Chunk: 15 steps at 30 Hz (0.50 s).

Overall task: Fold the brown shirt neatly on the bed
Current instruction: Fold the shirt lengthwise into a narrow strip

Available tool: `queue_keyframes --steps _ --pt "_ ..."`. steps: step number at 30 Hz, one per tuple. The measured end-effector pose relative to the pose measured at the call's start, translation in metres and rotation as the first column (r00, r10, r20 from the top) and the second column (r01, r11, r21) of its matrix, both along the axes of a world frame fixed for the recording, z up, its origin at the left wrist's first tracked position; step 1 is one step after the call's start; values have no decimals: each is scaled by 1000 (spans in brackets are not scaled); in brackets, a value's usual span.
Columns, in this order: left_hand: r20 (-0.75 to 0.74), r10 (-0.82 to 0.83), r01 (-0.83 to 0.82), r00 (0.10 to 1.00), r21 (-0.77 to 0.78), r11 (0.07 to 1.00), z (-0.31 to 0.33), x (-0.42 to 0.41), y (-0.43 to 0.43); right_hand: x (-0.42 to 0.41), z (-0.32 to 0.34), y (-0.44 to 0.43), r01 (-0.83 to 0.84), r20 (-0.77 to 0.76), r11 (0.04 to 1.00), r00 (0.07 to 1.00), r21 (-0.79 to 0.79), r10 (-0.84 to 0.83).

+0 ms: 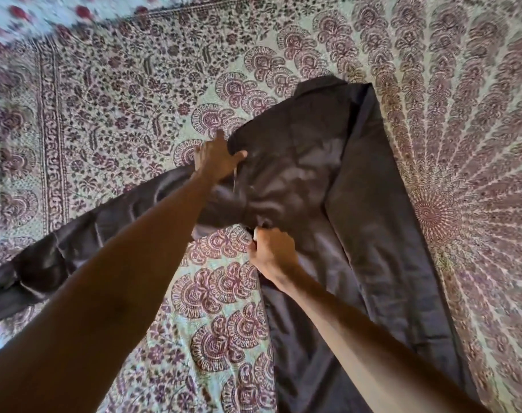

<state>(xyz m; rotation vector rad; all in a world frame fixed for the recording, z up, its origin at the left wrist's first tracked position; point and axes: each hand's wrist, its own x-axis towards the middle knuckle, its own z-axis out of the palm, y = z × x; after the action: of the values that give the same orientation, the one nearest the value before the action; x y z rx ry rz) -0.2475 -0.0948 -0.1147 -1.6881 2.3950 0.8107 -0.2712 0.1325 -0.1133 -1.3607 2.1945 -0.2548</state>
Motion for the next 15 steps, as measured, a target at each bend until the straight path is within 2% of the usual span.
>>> queue_keyframes --steps 4,8,11,15 --pt "-111 127 -105 986 187 977 4 -22 -25 -21 1 10 224 270 974 936 46 -228" --pt "-248 240 -136 939 372 918 29 -70 -26 -45 10 38 481 504 876 749 31 -429" --pt "-284 274 -146 919 400 905 34 -112 -21 -65 8 60 674 497 738 632 27 -595" --pt "-324 262 -130 909 379 916 23 -159 -6 -96 5 80 779 451 620 589 -95 -670"
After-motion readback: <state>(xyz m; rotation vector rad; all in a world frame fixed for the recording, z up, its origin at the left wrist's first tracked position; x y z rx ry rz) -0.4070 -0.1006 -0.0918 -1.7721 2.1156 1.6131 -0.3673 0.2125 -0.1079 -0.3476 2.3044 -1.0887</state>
